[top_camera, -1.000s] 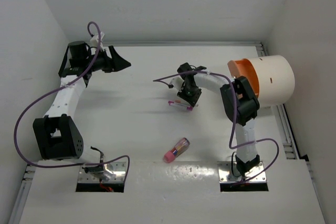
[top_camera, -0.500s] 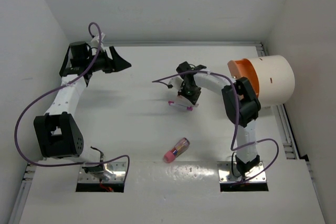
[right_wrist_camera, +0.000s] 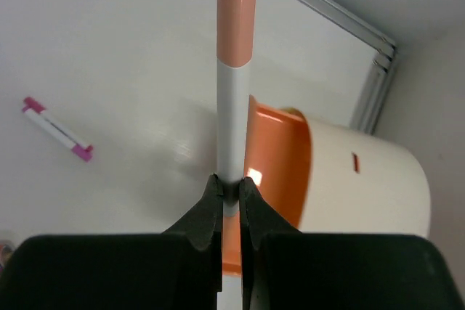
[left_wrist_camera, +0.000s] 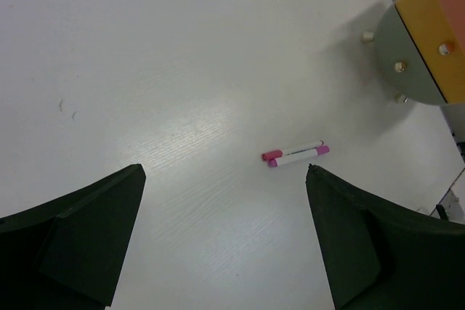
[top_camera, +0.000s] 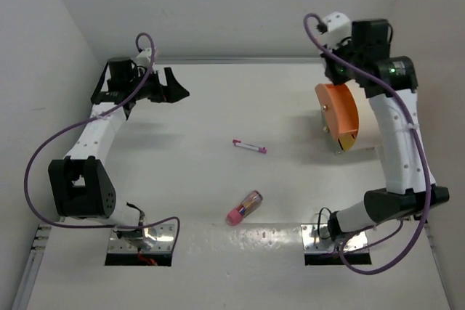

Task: Sort the stationery into containers
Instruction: Place the pen in the drawer.

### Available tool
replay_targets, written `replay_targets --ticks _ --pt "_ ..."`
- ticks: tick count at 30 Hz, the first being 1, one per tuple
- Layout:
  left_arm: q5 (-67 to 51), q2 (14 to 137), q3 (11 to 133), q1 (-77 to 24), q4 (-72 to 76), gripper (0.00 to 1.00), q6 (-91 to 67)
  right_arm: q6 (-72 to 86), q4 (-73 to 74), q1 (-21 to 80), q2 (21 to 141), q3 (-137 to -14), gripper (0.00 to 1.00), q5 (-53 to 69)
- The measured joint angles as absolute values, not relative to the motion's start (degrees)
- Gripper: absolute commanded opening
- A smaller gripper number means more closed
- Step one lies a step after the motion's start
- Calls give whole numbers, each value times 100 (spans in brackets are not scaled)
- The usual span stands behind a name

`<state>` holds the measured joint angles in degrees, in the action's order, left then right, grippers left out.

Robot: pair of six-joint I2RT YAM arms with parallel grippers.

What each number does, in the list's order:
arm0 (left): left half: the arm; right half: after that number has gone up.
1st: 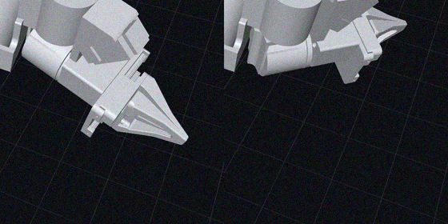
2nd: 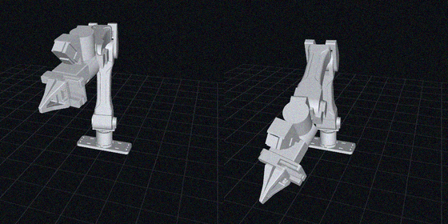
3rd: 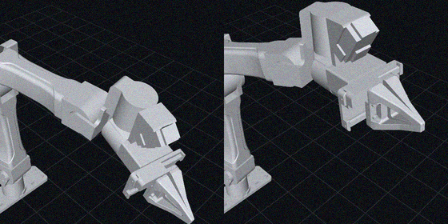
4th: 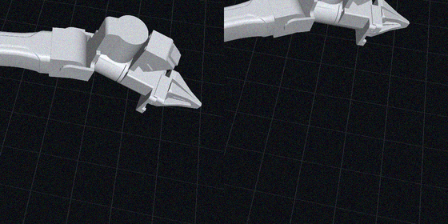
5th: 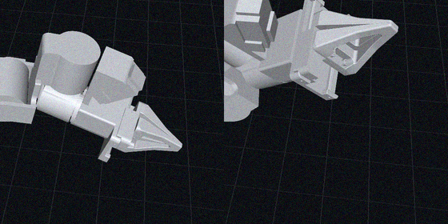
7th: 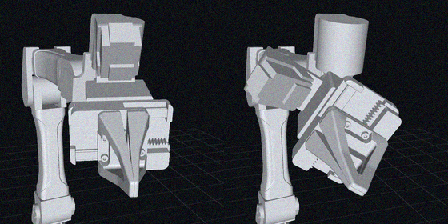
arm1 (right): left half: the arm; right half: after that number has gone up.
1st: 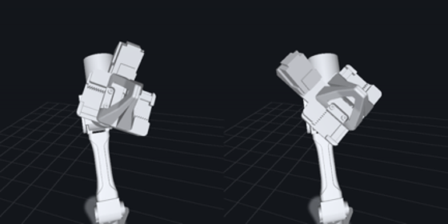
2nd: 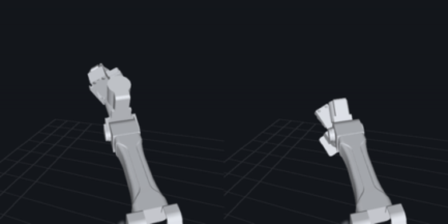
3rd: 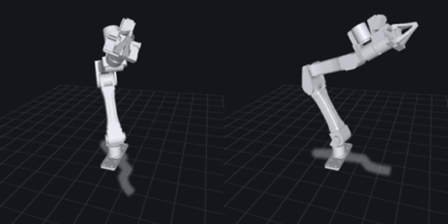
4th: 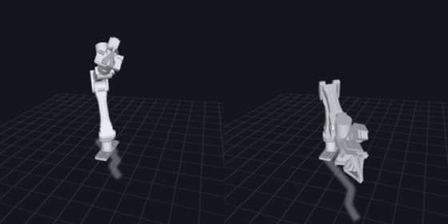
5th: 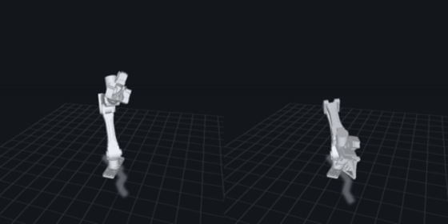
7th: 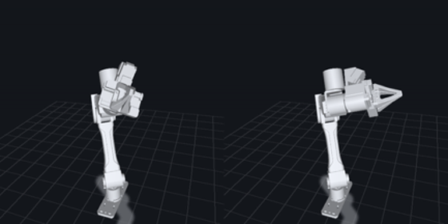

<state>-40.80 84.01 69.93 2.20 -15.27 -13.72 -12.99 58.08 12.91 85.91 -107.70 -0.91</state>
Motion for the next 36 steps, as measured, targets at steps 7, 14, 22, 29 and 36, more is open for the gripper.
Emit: replay_targets --ticks 7,14,22,29,36 --pt "-3594 8438 7282 -242 -1763 100 -1114 -1288 6563 132 8532 -10792 0 158" --pt "-3277 8637 7575 -410 -2034 100 -958 -1334 6879 -301 8770 -10042 0 451" --pt "-3223 8635 7575 -416 -2099 100 -812 -1428 6879 -484 8825 -9692 46 368" --pt "-3387 8737 7712 -1214 -2526 81 580 -1472 6941 -491 8823 -9767 73 333" --pt "-3186 10578 9371 -2405 -3559 58 2556 -1214 7129 -464 8803 -10768 72 792"
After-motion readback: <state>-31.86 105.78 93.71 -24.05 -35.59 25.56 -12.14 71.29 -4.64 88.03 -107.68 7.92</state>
